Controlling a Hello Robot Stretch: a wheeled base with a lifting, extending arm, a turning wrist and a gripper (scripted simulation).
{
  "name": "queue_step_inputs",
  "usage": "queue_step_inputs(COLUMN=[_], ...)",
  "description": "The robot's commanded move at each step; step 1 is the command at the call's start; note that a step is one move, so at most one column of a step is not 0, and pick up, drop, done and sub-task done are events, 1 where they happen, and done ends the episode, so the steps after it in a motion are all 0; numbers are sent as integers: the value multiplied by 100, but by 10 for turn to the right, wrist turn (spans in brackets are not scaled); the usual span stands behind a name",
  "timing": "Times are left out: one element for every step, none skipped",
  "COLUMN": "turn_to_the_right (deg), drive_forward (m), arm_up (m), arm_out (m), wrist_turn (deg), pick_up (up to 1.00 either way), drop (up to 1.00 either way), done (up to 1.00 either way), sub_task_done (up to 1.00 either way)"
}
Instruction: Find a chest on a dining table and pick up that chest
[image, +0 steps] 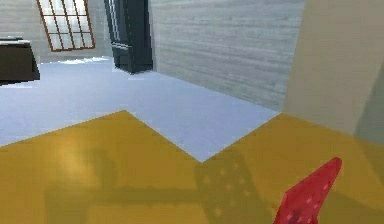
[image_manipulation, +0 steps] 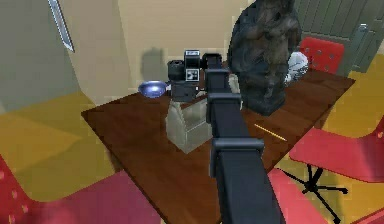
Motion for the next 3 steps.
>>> queue_step_inputs(turn_to_the_right=[0,0,0], drive_forward=[0,0,0], arm_up=[0,-30,0], arm_out=[0,0,0], wrist_turn=[30,0,0], pick_up=[0,0,100], drop=[0,0,0], done=[0,0,0], sub_task_done=[0,0,0])
